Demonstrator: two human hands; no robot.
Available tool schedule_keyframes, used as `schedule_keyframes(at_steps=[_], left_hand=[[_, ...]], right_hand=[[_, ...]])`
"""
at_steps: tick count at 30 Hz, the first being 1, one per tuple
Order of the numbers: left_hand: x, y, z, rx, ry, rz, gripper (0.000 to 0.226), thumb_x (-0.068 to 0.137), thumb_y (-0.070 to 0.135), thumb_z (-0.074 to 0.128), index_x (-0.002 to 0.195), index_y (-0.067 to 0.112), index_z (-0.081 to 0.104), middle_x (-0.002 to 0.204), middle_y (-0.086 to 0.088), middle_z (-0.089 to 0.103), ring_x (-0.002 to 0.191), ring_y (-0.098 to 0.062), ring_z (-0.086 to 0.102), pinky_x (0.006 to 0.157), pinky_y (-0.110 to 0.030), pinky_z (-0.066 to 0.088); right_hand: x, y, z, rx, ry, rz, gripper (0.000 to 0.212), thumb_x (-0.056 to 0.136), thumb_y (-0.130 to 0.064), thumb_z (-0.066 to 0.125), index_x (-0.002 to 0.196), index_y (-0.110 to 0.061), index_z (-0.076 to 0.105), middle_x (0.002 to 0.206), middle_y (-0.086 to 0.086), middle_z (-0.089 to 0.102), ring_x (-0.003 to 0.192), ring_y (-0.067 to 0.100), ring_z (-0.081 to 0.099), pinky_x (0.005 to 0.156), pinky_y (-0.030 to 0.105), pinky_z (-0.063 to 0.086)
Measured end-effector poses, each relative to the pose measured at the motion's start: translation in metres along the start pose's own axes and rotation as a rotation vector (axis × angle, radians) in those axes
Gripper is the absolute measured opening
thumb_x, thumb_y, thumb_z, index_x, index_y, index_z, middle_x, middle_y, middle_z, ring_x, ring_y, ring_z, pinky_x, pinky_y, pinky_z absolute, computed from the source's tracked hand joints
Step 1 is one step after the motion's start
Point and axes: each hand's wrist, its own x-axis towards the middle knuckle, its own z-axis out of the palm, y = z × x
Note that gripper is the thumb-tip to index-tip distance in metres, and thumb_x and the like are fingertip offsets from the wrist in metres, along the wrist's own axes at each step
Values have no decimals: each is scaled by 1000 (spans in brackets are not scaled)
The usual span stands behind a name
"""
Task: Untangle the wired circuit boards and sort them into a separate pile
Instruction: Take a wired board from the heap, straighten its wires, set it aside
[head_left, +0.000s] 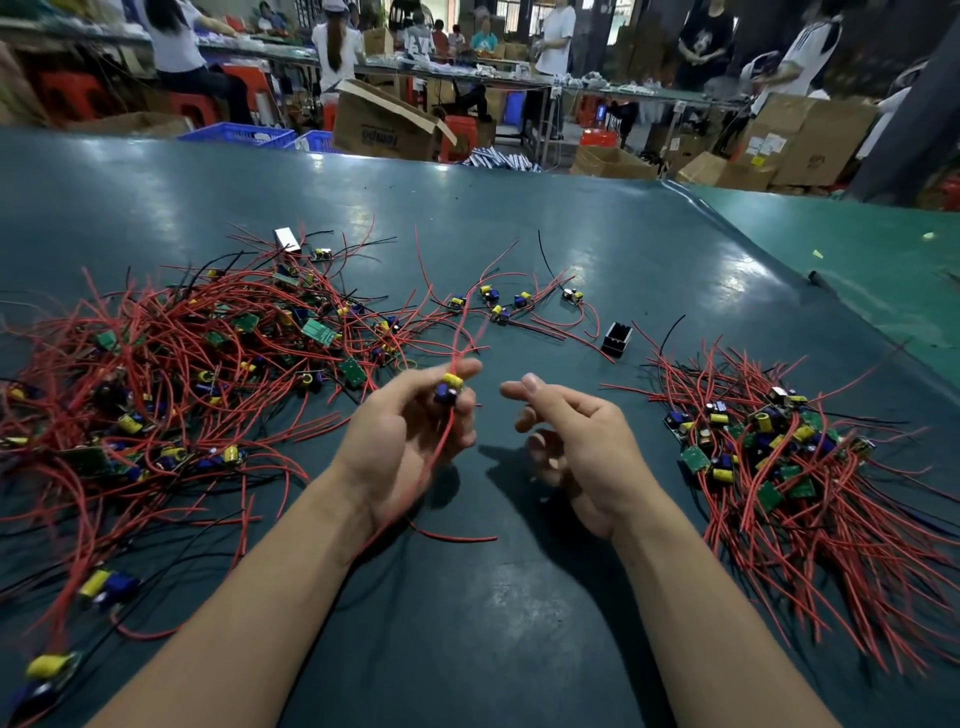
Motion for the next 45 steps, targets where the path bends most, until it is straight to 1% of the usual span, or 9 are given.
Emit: schedule_keyframes(at_steps=[2,12,16,22,27,37,40,42,45], left_hand=[[-2,-5,5,104,-16,-71,29,74,23,58,93,5,71,64,-3,56,54,-11,52,54,-21,45],[-10,-8,14,381,-110,-65,22,97,11,43,85,1,58,57,-8,55,50,-15,49,47,-19,39],[-9,-14,14,446,-56,13,28,100,15,42,90,-2,62,62,-11,64,48,-14,50,48,-20,41],[-8,-13,15,431,-72,60,23,90,19,53,83,2,66,64,-13,66,50,-13,54,51,-17,46],[-8,-12,16,459,-63,27,30,97,14,47,77,3,66,60,-12,65,48,-12,52,51,-16,46],[-13,-9,16,463,-133,-36,26,77,25,55,62,11,72,50,-10,59,42,-14,44,42,-17,35],[-11,-9,15,367,-53,16,32,84,21,51,62,14,73,55,-8,62,47,-13,51,48,-20,39],[-6,-7,10,296,35,122,37,93,18,43,71,15,72,66,-4,67,59,-12,57,55,-22,43],[-3,-3,4,323,98,202,30,95,19,46,91,7,73,77,-3,68,74,-18,57,65,-29,47]], right_hand=[[-2,0,2,27,-54,-6,32,81,-35,69,95,-7,76,62,-2,50,43,7,35,37,14,20],[-2,-3,-4,80,-212,143,27,72,-24,71,95,-12,76,57,-8,55,38,1,28,32,12,19],[1,0,0,68,-78,47,6,71,-18,76,74,-13,75,59,-1,59,38,5,31,38,14,22],[3,4,5,115,-28,35,16,74,-24,77,61,-18,71,59,0,60,45,11,33,55,26,26],[9,2,3,228,159,-28,20,83,-10,73,66,-14,63,49,-4,41,37,7,27,38,17,22],[17,0,-11,393,536,-215,30,89,-11,69,64,-14,54,46,-6,43,33,7,29,35,15,23],[17,-3,-14,379,596,-211,26,97,-18,60,72,-13,54,56,-2,49,33,7,33,34,15,24],[13,-4,-11,206,443,-125,23,97,-29,59,80,-14,55,62,0,54,34,7,36,35,16,25],[-1,4,9,-80,-86,11,37,84,-52,62,73,-17,65,56,-2,56,37,5,39,35,15,26]])
